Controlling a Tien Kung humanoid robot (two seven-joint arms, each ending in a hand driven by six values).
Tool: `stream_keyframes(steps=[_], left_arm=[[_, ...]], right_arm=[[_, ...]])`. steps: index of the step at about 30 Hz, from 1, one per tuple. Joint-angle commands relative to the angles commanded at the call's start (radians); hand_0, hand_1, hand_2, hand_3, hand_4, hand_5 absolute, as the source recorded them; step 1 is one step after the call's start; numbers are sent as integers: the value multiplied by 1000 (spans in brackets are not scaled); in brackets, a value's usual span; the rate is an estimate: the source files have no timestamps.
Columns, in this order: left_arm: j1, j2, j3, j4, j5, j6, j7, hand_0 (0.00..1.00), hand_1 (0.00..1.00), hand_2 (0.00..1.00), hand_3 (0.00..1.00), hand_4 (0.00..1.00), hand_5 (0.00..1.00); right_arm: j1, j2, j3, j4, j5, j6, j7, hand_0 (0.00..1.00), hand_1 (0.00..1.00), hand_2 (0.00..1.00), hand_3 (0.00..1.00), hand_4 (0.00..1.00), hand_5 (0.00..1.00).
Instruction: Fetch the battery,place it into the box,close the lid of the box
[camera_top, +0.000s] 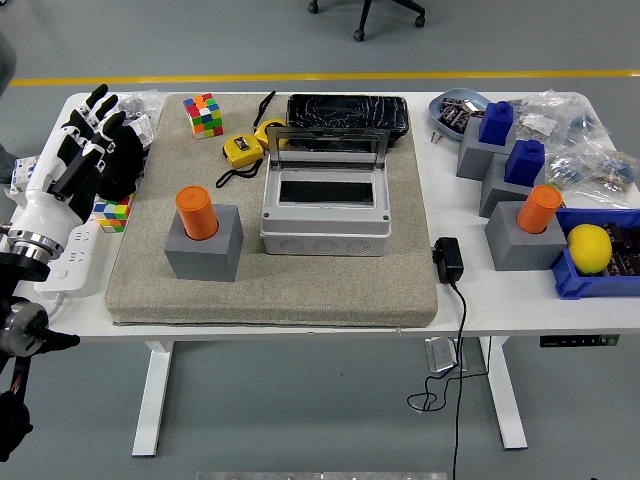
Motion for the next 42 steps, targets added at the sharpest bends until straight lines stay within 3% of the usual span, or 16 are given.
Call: stream_keyframes(steps=[13,19,31,42], left_arm=[[-1,-34,30,23,11,-25,1,998,998,998,998,998,453],[2,-41,55,42,40,-11,3,998,998,998,998,998,441],[-22,-16,110,111,103,-8,-2,998,998,998,998,998,440],[-38,-21,121,165,152,-11,-2,998,998,998,998,998,386]], right_arm=[[-1,2,5,-2,-3,1,-1,860,837,811,831,998,998],[-1,2,9,-2,-4,1,-1,860,835,811,827,998,998],[5,-1,11,-2,-4,1,-1,859,833,807,824,998,998],[2,-1,18,-3,-7,2,0,857,831,804,823,998,998]])
